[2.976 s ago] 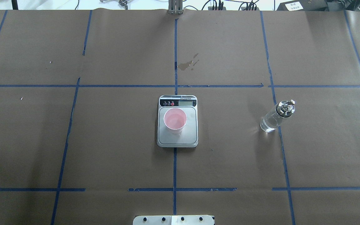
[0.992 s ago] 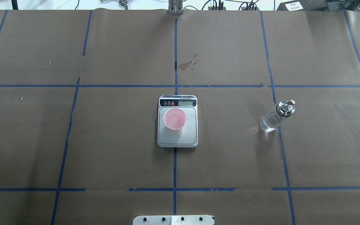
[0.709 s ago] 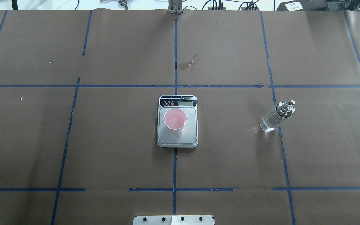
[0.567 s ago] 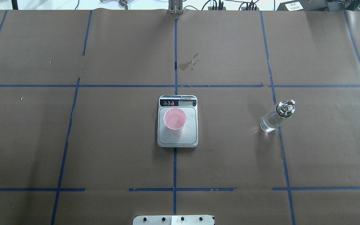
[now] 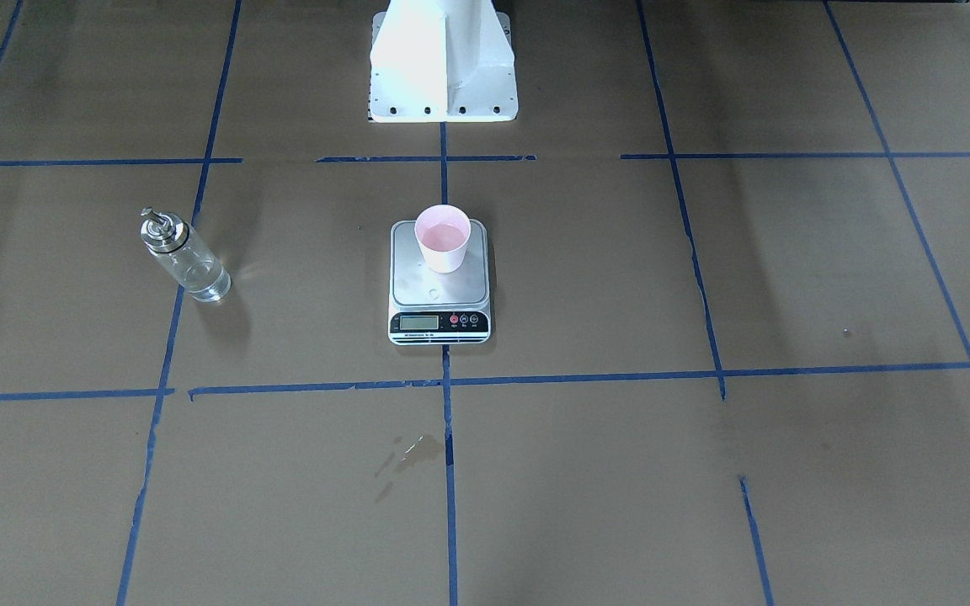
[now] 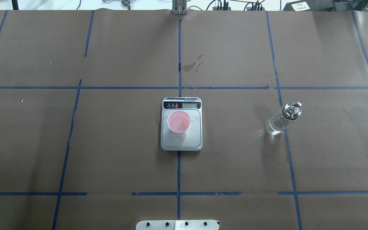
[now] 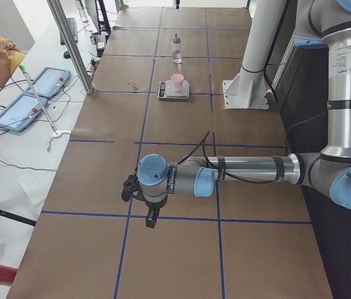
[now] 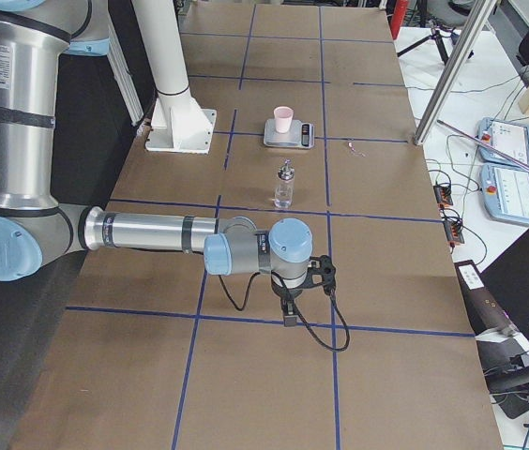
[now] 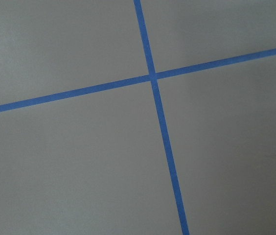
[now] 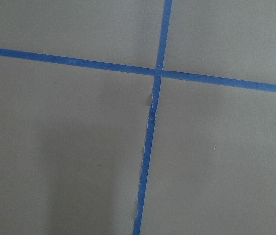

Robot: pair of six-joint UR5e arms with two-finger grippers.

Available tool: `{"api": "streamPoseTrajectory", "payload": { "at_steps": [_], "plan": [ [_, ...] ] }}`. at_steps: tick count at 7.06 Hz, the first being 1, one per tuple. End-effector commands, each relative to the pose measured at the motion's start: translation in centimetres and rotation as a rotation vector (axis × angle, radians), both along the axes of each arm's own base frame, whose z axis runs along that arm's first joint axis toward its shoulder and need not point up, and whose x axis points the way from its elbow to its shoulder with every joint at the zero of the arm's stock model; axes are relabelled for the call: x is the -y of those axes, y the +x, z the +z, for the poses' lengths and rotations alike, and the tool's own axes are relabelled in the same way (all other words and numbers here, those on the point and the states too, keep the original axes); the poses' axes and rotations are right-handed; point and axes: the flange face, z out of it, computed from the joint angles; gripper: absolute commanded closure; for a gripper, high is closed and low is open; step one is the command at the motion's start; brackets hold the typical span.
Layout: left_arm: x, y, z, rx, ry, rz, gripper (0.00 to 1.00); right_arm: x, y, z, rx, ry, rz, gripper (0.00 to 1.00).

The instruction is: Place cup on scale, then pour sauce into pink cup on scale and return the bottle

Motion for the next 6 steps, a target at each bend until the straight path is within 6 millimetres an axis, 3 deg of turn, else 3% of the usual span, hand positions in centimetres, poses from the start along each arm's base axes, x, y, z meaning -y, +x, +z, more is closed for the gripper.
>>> {"api": "streamPoseTrajectory", "payload": {
  "at_steps": [1,6],
  "plan": [
    [-0.01,0.0,0.03,0.0,-0.001,0.0,0.0,-0.01,0.0,0.07,0.0,-0.001,0.0,0.0],
    [-0.01,0.0,0.03,0.0,-0.001,0.0,0.0,0.81,-0.14,-0.75,0.004,0.017,-0.004,0.0]
  ]
}}
